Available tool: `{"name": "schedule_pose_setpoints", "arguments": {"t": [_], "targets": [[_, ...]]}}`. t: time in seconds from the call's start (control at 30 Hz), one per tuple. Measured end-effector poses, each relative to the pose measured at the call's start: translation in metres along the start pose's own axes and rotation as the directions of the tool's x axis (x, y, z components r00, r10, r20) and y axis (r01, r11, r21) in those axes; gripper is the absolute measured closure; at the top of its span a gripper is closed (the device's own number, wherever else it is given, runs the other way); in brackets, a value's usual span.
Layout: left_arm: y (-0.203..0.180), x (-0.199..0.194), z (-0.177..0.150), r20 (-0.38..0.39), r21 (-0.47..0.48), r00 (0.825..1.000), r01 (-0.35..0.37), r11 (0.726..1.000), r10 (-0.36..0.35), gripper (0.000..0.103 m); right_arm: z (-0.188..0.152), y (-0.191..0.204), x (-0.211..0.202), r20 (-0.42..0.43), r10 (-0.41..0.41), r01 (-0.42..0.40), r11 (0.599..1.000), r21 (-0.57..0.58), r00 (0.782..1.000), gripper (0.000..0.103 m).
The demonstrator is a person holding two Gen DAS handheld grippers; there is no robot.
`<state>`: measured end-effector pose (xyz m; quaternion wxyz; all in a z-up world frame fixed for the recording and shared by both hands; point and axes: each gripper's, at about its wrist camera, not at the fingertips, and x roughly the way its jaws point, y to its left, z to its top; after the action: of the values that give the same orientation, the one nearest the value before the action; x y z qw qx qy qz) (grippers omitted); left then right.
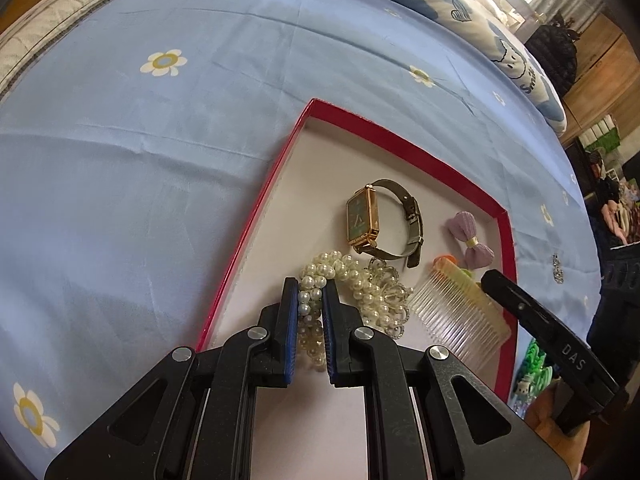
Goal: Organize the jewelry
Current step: 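Carry the pearl bracelet and comb into the box lid while both grippers open, then withdraw both open grippers from the box lid toward the remaining items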
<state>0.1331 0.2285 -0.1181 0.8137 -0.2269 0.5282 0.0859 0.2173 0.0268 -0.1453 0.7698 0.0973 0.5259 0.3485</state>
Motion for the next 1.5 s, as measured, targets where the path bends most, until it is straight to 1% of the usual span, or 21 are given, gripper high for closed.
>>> {"name": "schedule_pose_setpoints", "arguments": {"t": [0.23, 0.3, 0.33, 0.4, 0.43, 0.47, 0.5, 0.53, 0.6, 0.73, 0.8, 0.9, 1.07, 1.1, 1.33, 1.5], "targets": [[-0.007, 0.001, 0.001, -0.006, 0.022, 0.999, -0.033, 0.999, 0.034, 0.093, 0.001, 0.003, 0.006, -0.025, -0.007, 0.007, 1.000, -0.018, 1.000, 0.101], [-0.007, 0.001, 0.000, -0.008, 0.022, 0.999, -0.040, 0.999, 0.040, 0.093, 0.002, 0.004, 0.007, -0.031, -0.005, 0.004, 1.000, -0.020, 1.000, 0.099], [-0.007, 0.001, 0.000, -0.009, 0.021, 0.999, -0.041, 0.999, 0.042, 0.091, 0.002, 0.004, 0.007, -0.033, -0.001, 0.000, 1.000, -0.021, 0.999, 0.096], [-0.008, 0.000, 0.000, -0.010, 0.020, 0.999, -0.049, 0.999, 0.049, 0.088, 0.003, 0.005, 0.006, -0.038, 0.000, -0.001, 1.000, -0.027, 0.999, 0.095], [-0.009, 0.000, 0.001, -0.009, 0.021, 0.998, -0.054, 0.998, 0.054, 0.080, 0.003, 0.006, 0.005, -0.038, -0.006, 0.005, 1.000, -0.030, 0.999, 0.094], [-0.009, -0.001, 0.000, -0.007, 0.023, 0.998, -0.060, 0.998, 0.061, 0.070, 0.002, 0.006, 0.005, -0.038, -0.007, 0.006, 0.999, -0.032, 0.999, 0.093], [-0.011, -0.002, 0.000, -0.002, 0.026, 0.998, -0.069, 0.997, 0.069, 0.064, 0.003, 0.006, 0.003, -0.036, -0.003, 0.002, 1.000, -0.030, 0.999, 0.089], [-0.012, -0.004, 0.000, 0.006, 0.028, 0.997, -0.075, 0.997, 0.075, 0.056, 0.003, 0.005, 0.001, -0.032, -0.001, 0.001, 1.000, -0.025, 0.999, 0.081], [-0.013, -0.008, -0.001, 0.013, 0.031, 0.997, -0.071, 0.997, 0.070, 0.056, 0.003, 0.004, -0.004, -0.021, 0.005, -0.006, 1.000, -0.021, 1.000, 0.072], [-0.018, -0.016, -0.003, 0.023, 0.040, 0.997, -0.071, 0.997, 0.070, 0.056, 0.003, 0.003, -0.018, -0.004, 0.012, -0.012, 1.000, -0.015, 1.000, 0.072], [-0.021, -0.023, -0.006, 0.033, 0.047, 0.997, -0.068, 0.997, 0.067, 0.054, 0.002, 0.001, -0.029, 0.012, 0.020, -0.020, 1.000, -0.007, 1.000, 0.071], [-0.027, -0.034, -0.012, 0.050, 0.061, 0.997, -0.060, 0.996, 0.057, 0.052, -0.001, -0.002, -0.048, 0.035, 0.032, -0.032, 0.999, 0.000, 0.999, 0.063], [-0.040, -0.050, -0.024, 0.064, 0.080, 0.998, -0.035, 0.996, 0.030, 0.049, -0.013, -0.013, -0.081, 0.065, 0.022, -0.023, 1.000, 0.015, 0.998, 0.058], [-0.043, -0.053, -0.027, 0.067, 0.085, 0.997, -0.028, 0.996, 0.022, 0.049, -0.017, -0.018, -0.090, 0.071, 0.019, -0.021, 0.999, 0.025, 0.997, 0.056], [-0.072, -0.072, -0.049, 0.078, 0.133, 0.996, 0.020, 0.991, -0.031, 0.048, -0.039, -0.049, -0.138, 0.114, -0.031, 0.020, 0.996, 0.092, 0.993, 0.054], [-0.090, -0.083, -0.066, 0.077, 0.164, 0.995, 0.052, 0.985, -0.066, 0.047, -0.052, -0.062, -0.168, 0.151, -0.063, 0.045, 0.992, 0.117, 0.986, 0.053]]}}
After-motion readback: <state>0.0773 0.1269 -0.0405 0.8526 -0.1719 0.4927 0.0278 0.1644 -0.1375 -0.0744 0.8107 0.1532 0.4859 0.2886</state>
